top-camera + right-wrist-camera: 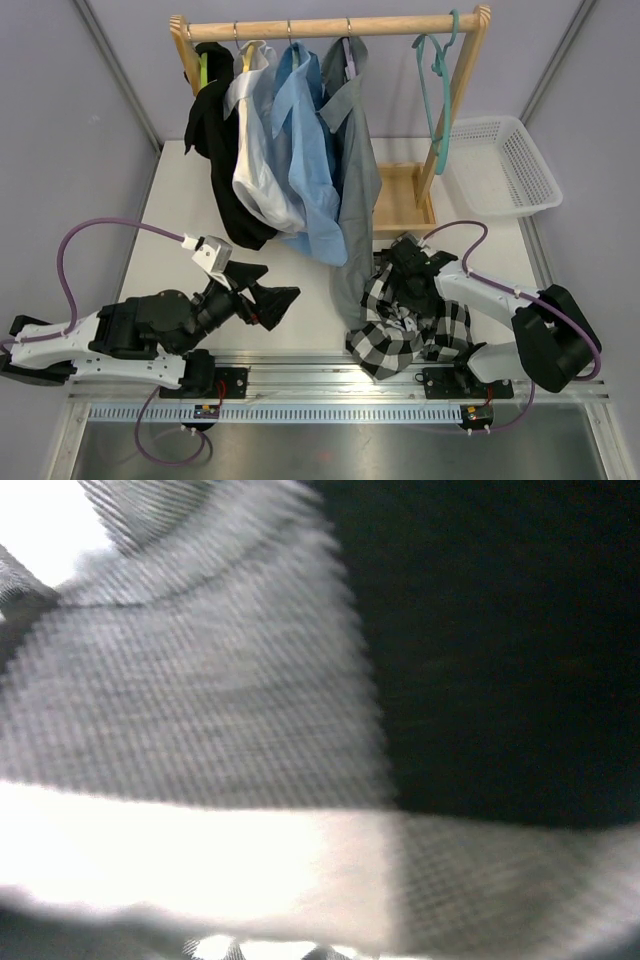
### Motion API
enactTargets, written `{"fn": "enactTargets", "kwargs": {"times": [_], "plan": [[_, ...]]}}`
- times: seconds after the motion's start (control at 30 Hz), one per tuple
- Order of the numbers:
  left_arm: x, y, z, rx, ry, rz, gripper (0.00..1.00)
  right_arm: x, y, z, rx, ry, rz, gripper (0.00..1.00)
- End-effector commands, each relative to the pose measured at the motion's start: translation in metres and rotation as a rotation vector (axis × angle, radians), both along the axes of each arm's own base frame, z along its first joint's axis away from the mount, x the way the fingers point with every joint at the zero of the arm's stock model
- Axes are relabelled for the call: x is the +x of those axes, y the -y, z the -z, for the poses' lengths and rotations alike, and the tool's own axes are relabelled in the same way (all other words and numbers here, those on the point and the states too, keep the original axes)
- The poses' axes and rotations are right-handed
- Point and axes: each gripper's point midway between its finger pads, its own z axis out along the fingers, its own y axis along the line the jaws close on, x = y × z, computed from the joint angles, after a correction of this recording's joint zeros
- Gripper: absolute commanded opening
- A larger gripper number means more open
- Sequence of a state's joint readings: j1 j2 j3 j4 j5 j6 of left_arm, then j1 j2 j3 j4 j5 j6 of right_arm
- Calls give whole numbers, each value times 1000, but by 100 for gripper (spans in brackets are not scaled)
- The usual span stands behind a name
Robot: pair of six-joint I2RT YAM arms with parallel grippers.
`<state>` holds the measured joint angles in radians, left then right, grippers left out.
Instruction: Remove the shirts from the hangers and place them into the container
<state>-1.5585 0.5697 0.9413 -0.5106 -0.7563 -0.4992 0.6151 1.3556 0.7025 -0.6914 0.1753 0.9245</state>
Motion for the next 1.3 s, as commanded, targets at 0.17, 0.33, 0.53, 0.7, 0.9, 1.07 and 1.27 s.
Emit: {"fn": "enactTargets", "kwargs": {"times": [0.17,0.33,0.53,0.7,0.9,1.07,1.27], "plan": [[-4,4,-4,-37,-27,13,98,28,6,-8,-36,146,89,0],[-4,5,-5,-40,-28,18,98,47,38,-89,-130,353,174,0],[-5,11,-7,-36,-23,28,98,64,85,-213,-316,597,240,0],[-7,15,-8,-31,-23,40,98,72,114,-273,-482,696,314,0],[-8,11,-5,-26,-35,45,97,75,151,-332,-585,797,451,0],[-9,9,-4,-27,-34,49,97,68,196,-381,-614,874,582,0],[-8,9,-3,-18,-28,46,97,55,220,-413,-631,962,672,13]]}}
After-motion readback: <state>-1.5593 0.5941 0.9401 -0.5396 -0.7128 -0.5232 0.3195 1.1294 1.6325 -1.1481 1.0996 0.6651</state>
